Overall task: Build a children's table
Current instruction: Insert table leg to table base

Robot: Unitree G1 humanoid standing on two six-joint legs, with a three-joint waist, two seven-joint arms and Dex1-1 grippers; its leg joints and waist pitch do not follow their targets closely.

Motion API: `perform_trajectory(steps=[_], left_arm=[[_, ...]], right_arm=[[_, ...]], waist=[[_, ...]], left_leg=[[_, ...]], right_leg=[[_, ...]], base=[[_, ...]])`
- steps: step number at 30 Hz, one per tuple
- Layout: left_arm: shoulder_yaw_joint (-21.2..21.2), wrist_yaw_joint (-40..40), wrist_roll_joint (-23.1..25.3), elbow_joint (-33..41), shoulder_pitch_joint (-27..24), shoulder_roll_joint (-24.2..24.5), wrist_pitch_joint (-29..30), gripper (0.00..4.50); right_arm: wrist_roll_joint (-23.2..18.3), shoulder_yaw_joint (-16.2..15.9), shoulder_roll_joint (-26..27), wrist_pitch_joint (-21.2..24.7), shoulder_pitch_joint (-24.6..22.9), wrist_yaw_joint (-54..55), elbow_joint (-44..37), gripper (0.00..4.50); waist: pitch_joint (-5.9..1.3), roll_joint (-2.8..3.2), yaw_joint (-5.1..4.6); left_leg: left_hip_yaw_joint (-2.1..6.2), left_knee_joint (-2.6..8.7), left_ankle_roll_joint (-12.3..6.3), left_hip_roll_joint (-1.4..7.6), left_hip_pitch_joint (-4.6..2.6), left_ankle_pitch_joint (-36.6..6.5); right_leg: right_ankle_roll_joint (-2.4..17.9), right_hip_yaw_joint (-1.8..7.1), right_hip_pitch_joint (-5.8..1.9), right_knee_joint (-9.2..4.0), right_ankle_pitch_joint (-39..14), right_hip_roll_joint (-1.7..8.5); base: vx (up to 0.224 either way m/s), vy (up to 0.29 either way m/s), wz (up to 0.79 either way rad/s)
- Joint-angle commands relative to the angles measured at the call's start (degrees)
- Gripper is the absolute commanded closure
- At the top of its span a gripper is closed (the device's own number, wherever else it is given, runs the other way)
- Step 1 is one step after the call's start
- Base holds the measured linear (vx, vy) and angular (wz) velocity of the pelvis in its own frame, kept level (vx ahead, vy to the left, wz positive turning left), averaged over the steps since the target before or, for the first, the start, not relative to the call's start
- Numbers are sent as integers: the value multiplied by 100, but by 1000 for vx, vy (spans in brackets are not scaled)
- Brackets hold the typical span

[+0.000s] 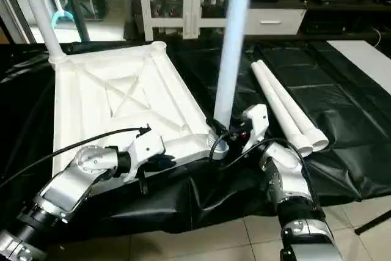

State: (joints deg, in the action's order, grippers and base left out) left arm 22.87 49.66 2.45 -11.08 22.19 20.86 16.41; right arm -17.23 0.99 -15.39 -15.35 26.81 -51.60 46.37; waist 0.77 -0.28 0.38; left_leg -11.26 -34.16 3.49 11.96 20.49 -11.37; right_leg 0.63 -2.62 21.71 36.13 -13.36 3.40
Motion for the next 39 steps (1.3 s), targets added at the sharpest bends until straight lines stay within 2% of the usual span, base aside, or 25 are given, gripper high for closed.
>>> perform_trajectory(steps=[1,6,10,11,16,17,19,20,25,28,33,39], left_arm=[[12,92,45,71,5,119,-32,450],[18,91,48,89,-6,125,-28,450],[23,91,53,90,-3,119,-24,450],[25,89,52,77,12,108,-25,450],[32,84,50,70,28,96,-27,450],[36,72,47,64,37,86,-28,450],[39,60,45,55,47,74,-29,450],[40,45,43,58,51,59,-24,450],[38,28,42,70,47,36,-14,450],[40,21,32,76,41,39,-8,450],[53,27,28,84,34,52,-4,450],[42,19,32,82,32,35,2,450]], right_arm=[[1003,-499,-347,-65,-667,110,830,262],[899,-390,-254,-182,-790,135,787,262],[820,-350,-224,-298,-870,155,748,262],[517,-101,-105,-139,-902,229,729,262],[88,224,62,36,-893,368,747,262],[-150,412,179,133,-902,417,683,262],[-369,573,290,212,-922,431,601,262],[-405,551,357,171,-1018,347,500,262],[-422,506,395,269,-1167,213,437,262],[-297,398,338,303,-1223,122,454,262],[154,62,192,43,-1292,127,543,262],[145,124,231,23,-1287,300,543,262]], waist=[[-153,29,-33],[-146,27,-35],[-125,32,-32],[-119,35,-34],[-121,36,-54],[-116,34,-62],[-117,33,-63],[-117,16,-68],[-112,24,-41],[-107,30,-49],[-94,20,-59],[-75,13,-66]], left_leg=[[92,403,-109,165,-43,-1525],[100,428,-103,170,-48,-1610],[94,449,-81,176,-94,-1815],[92,451,-70,174,-102,-1859],[117,484,-84,184,-73,-1799],[117,488,-88,181,-70,-1821],[126,503,-93,192,-61,-1798],[125,503,-98,193,-60,-1749],[101,499,-139,193,-77,-1546],[104,510,-143,192,-61,-1493],[106,533,-98,197,-73,-1566],[113,557,-63,202,-73,-1748]], right_leg=[[1290,236,-132,-543,-869,370],[1266,251,-138,-550,-851,360],[1279,256,-114,-575,-943,353],[1290,262,-110,-582,-969,354],[1298,257,-146,-569,-845,358],[1291,259,-145,-573,-889,358],[1281,266,-153,-578,-882,371],[1286,264,-154,-570,-829,367],[1311,268,-150,-568,-577,370],[1295,264,-166,-573,-578,377],[1248,260,-163,-602,-710,375],[1153,268,-140,-642,-1079,386]], base=[[0,0,0],[0,0,0],[0,0,0],[0,0,0],[0,0,0],[0,0,0],[0,0,0],[0,0,0],[0,0,0],[0,0,0],[0,0,0],[0,0,0]])
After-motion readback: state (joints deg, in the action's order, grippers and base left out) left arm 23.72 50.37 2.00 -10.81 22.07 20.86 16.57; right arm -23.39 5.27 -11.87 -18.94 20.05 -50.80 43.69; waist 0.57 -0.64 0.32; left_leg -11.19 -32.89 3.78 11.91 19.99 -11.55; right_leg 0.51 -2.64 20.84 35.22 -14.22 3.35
